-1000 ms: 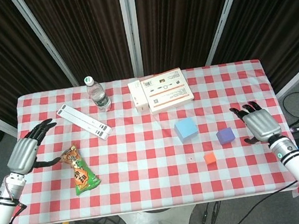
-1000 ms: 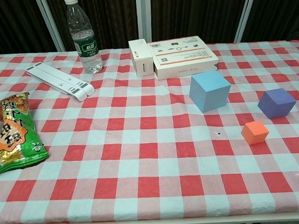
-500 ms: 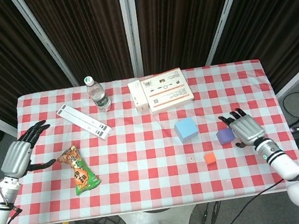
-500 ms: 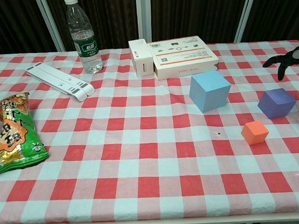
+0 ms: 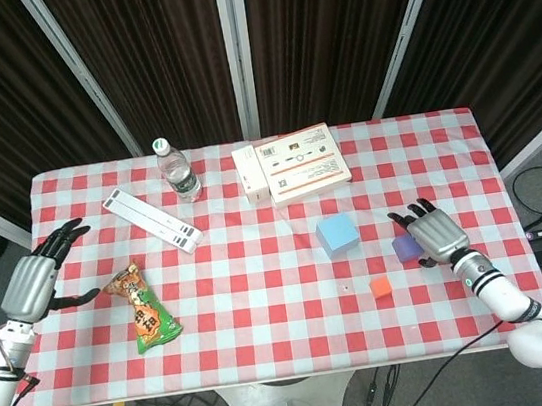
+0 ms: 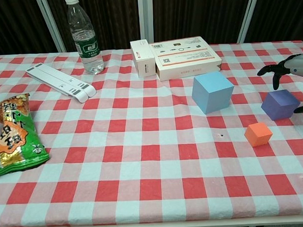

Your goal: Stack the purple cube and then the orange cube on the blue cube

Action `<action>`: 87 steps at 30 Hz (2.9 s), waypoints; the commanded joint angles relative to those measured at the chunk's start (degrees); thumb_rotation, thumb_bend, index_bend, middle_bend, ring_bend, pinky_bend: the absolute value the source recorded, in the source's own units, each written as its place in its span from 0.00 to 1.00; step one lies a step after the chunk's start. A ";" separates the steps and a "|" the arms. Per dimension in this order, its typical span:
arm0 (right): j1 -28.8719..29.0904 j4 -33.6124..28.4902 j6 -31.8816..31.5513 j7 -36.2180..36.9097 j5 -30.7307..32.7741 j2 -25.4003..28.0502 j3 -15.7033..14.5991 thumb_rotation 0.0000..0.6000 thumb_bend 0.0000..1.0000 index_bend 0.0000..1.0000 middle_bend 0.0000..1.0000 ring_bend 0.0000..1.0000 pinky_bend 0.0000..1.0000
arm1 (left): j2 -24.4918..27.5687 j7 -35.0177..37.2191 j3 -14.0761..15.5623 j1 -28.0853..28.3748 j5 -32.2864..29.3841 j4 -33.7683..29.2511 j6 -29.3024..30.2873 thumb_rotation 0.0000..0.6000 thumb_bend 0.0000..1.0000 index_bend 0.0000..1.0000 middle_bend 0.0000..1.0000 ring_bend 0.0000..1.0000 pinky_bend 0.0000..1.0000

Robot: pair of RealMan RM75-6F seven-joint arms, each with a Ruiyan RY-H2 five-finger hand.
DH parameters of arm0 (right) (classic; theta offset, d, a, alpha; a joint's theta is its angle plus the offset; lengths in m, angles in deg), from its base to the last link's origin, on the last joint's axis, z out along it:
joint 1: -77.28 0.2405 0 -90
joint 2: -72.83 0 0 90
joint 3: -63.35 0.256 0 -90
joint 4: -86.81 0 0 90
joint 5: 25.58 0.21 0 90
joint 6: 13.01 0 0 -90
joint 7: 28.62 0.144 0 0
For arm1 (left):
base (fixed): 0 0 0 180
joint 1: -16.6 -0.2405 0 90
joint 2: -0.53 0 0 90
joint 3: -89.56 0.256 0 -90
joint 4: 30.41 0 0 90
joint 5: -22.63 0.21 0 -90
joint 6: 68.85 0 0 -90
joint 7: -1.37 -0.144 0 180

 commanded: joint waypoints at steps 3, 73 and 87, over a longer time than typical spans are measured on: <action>0.36 1.14 0.15 0.40 -0.34 -0.86 -0.10 1.00 0.08 0.07 0.35 0.10 0.07 | 0.14 -0.38 0.26 -0.10 -0.05 0.15 -0.34 1.00 0.00 0.21 0.19 0.16 0.29; 21.92 -2.18 15.07 6.35 -2.14 2.83 4.83 1.00 0.12 0.18 0.48 0.19 0.07 | 0.70 2.76 -0.73 -0.95 -1.68 1.69 -0.42 1.00 0.00 0.21 0.19 0.16 0.29; 23.34 -4.17 15.31 1.10 5.17 2.38 4.63 1.00 0.12 0.18 0.49 0.19 0.07 | 0.45 4.90 -0.77 -1.07 -1.77 3.20 -0.49 1.00 0.00 0.21 0.19 0.16 0.29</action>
